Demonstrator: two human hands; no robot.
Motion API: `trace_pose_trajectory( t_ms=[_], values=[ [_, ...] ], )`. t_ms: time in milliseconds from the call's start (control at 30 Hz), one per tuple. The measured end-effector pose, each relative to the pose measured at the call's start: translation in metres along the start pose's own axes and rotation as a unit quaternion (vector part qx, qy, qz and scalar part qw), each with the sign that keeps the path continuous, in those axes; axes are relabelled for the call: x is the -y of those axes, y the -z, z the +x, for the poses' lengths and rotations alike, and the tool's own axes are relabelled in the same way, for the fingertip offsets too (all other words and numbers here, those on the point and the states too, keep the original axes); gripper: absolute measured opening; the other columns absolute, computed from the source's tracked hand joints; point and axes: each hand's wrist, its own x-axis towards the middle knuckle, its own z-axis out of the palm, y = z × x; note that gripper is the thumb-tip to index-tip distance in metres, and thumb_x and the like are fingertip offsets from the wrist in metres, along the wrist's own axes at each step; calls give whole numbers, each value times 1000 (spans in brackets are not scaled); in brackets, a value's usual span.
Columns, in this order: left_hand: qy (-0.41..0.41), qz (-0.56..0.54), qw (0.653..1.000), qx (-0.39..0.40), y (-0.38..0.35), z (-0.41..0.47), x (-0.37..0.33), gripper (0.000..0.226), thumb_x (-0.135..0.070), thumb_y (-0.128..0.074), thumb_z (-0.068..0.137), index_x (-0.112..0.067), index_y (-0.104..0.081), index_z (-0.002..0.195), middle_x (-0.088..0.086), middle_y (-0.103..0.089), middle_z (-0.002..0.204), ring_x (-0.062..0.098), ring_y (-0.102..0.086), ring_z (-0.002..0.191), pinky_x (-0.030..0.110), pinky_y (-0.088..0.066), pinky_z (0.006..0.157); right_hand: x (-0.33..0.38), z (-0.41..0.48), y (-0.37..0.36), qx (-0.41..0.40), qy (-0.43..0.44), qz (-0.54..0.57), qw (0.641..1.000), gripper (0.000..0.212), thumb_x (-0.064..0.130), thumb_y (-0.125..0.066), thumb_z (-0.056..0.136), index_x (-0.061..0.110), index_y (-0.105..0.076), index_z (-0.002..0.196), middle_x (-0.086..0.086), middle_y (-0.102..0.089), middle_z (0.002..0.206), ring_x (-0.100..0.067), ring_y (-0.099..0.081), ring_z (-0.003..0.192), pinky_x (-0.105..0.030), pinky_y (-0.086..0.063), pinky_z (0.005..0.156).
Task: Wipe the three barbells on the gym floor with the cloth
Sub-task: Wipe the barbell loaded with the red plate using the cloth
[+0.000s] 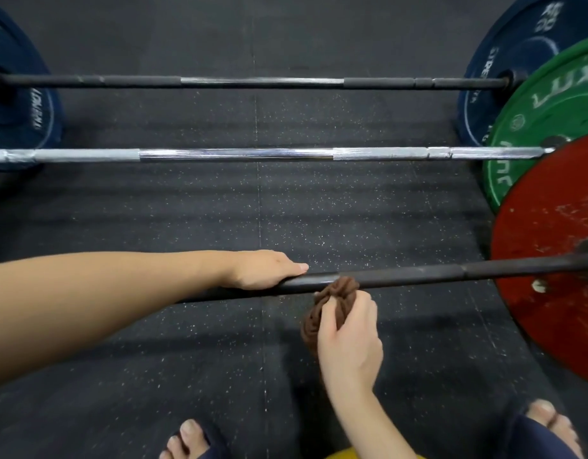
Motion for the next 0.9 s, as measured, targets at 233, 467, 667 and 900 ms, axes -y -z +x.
trace_pose_trajectory(
  t_ms=[233, 467, 667, 900],
  values=[
    [-9, -4, 1000, -12, -1, 1, 1, 56, -53, -27, 110, -18, -58, 78, -7, -63, 91, 17, -56, 97, 26, -33, 87, 38, -36, -37, 56, 103, -43, 992, 37, 55, -32, 95, 22, -46, 105, -2, -50, 102, -33, -68, 81, -38, -36, 60],
    [44, 16, 995, -88, -7, -20, 6, 57, -51, -22, 110, -11, -58, 92, 11, -67, 110, 32, -55, 110, 32, -35, 88, 23, -31, -30, 83, 70, -6, 994, 32, 52, -39, 95, 23, -47, 106, 1, -49, 103, -33, -68, 85, -38, -39, 63],
    [89, 7, 987, -133, -9, -28, 10, 44, -50, -37, 108, -13, -55, 92, 1, -61, 85, 23, -56, 84, 34, -35, 71, 32, -28, -27, 98, 53, 31, 993, 28, 50, -40, 98, 23, -45, 103, 6, -48, 97, -26, -68, 81, -33, -37, 62],
    [68, 49, 925, -371, 18, -63, -22, 34, -41, -45, 107, -19, -52, 83, -6, -52, 82, 13, -53, 76, 34, -40, 70, 54, -36, -21, 202, 56, 27, 977, 27, 48, -44, 102, 23, -45, 112, 2, -51, 106, -29, -69, 92, -35, -38, 66]
  ],
)
